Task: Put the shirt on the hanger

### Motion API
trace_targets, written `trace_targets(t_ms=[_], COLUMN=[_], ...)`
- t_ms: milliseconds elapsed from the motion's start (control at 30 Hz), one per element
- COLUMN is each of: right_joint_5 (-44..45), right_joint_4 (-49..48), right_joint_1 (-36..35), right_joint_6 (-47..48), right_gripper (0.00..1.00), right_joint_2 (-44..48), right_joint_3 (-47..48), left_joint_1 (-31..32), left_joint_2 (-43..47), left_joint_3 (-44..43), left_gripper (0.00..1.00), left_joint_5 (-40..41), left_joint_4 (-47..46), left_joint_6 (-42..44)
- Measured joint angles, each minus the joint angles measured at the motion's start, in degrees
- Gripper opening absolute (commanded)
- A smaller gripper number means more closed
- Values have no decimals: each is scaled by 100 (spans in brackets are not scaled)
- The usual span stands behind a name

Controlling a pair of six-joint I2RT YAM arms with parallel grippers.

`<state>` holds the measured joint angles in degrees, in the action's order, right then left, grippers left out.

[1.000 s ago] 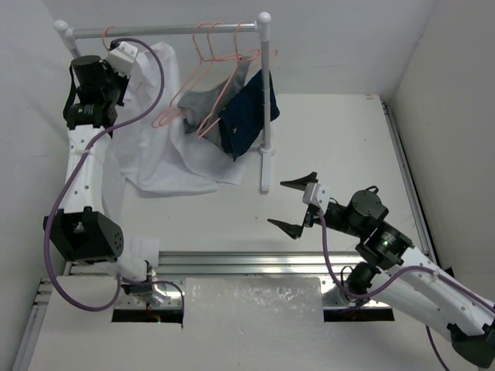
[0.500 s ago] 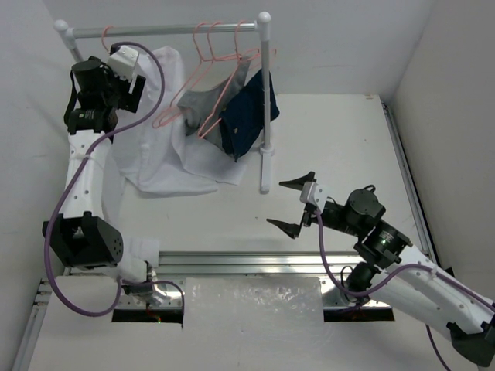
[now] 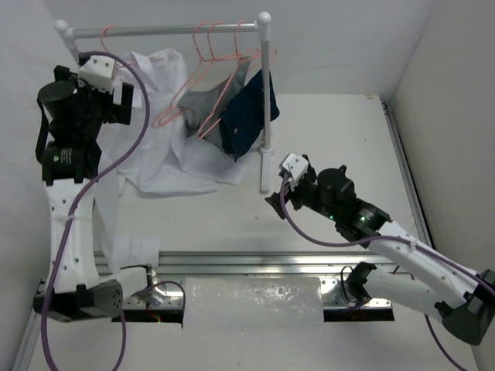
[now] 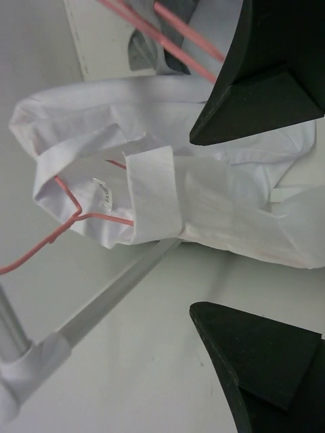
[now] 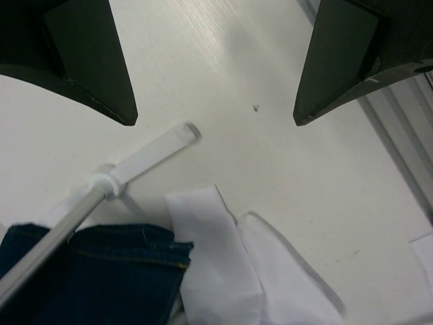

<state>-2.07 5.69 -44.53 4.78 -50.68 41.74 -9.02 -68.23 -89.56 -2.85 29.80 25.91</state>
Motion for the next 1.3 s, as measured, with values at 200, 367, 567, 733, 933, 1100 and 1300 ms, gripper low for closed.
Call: trace_targets(t_ms=[200,367,567,733,933,1100,1300], right_joint_5=[243,232,212,240,173,227,645], right_joint_4=[358,369,391,450,330,337,190], right_joint_1=[415,667,960,1333,2181,2953,3016], right_joint_6=[-560,-848,-1139,-1484,-2011,-2549,-3023], right_gripper=[99,99,99,99,99,99,99], right_joint_2=[-437,-201,57,-267,-890,-1152,-863], right_joint_3=[33,-249,-481,-573,-1154,-1733,-1945], left_joint_1=[0,0,0,0,0,0,0], left_joint_2=[892,1419,1974,2339,2004,1943,2081], left_joint_3=[568,1648,3014,4177,5633,6310,6808], left_gripper=[100,78,59,73,77,79,80], left_joint_5=[-205,-264,-245,-603,-1080,-1340,-1683], left_joint_4=[221,380,852,979,544,-195,-861], left_joint_6=[-59,15,212,428,684,1080,1351])
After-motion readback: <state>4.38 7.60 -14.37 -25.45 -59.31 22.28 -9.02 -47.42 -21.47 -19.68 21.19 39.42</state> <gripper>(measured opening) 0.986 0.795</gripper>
